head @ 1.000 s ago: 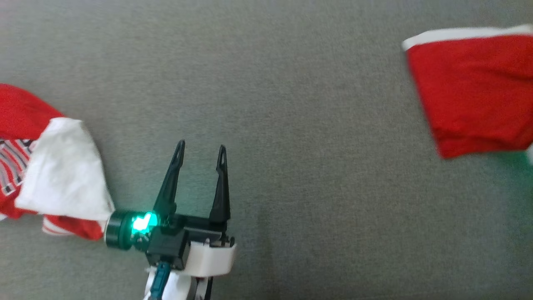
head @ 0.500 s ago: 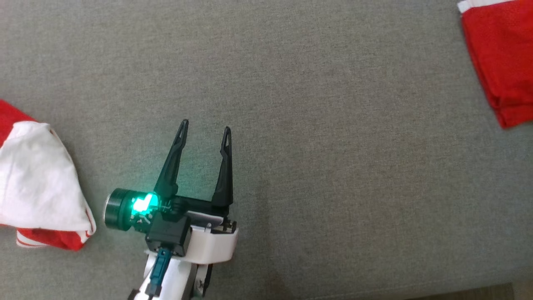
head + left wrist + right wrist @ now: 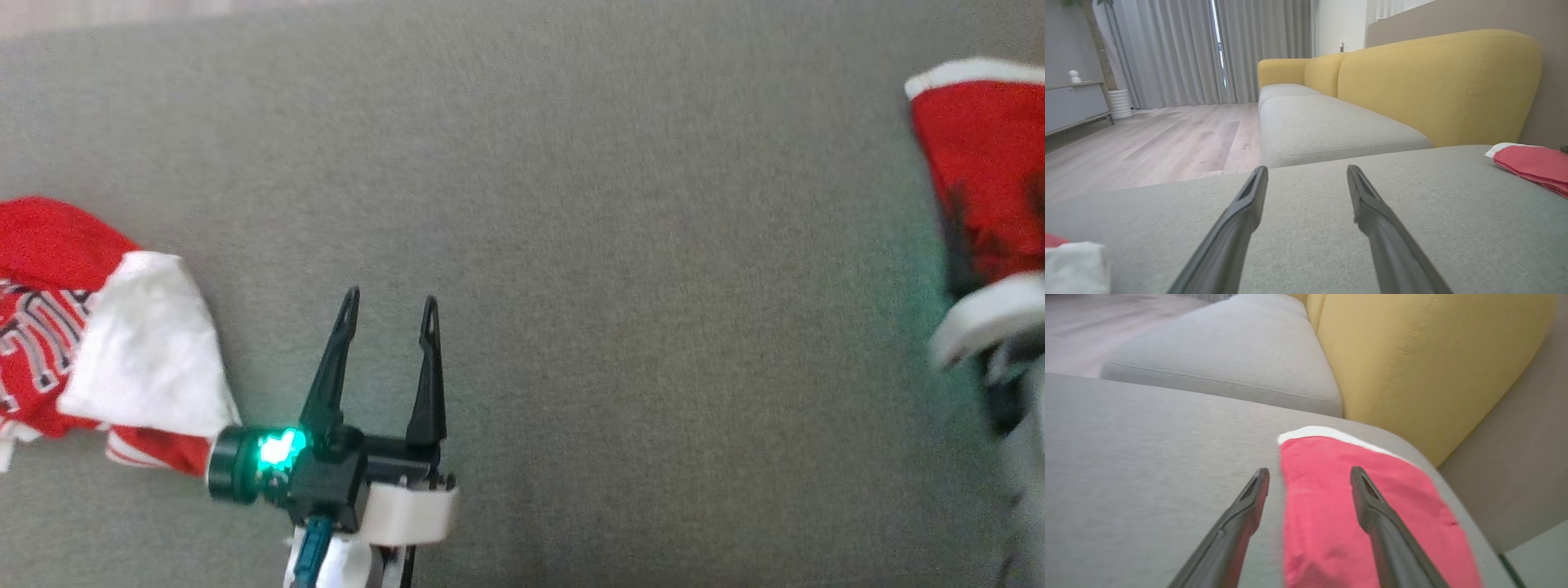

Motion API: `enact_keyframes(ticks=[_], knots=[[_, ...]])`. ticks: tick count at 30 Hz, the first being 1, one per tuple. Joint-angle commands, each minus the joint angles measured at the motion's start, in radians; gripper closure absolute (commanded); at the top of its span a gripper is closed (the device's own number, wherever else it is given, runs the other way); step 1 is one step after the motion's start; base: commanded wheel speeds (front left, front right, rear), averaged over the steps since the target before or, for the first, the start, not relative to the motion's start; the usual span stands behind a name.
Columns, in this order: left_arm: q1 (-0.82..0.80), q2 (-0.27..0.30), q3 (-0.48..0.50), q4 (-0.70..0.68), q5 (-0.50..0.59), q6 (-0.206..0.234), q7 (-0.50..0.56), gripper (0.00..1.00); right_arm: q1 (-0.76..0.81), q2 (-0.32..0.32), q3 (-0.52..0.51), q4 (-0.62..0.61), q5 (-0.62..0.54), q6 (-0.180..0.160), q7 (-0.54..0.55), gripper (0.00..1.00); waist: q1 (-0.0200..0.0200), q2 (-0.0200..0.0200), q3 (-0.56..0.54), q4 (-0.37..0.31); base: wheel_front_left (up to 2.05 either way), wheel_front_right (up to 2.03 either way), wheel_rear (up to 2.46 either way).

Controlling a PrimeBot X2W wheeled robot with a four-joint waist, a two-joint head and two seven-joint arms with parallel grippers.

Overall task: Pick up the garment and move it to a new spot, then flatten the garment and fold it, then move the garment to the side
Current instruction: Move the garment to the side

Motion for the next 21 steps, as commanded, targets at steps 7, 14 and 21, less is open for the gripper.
enact_keyframes(ticks=[7,14,21], knots=[[0.068,0.000,0.044,0.020,-0.075,0.023,-0.005,0.00,0.220,0.116,0.130,-0.132,0.115,-0.001,-0.046,0.00,0.0001,0.0000,-0.182,0.080,0.00,0.00,0.00],[0.138,0.000,0.076,0.045,-0.138,0.021,-0.005,0.00,0.387,0.188,0.184,-0.287,0.223,-0.001,-0.051,0.00,0.0001,0.0000,-0.291,0.111,0.00,0.00,0.00],[0.196,0.000,0.121,-0.001,-0.127,0.012,-0.005,0.00,0.542,0.212,0.158,-0.494,0.281,-0.001,-0.051,0.00,0.0001,0.0000,-0.359,0.128,0.00,0.00,0.00]])
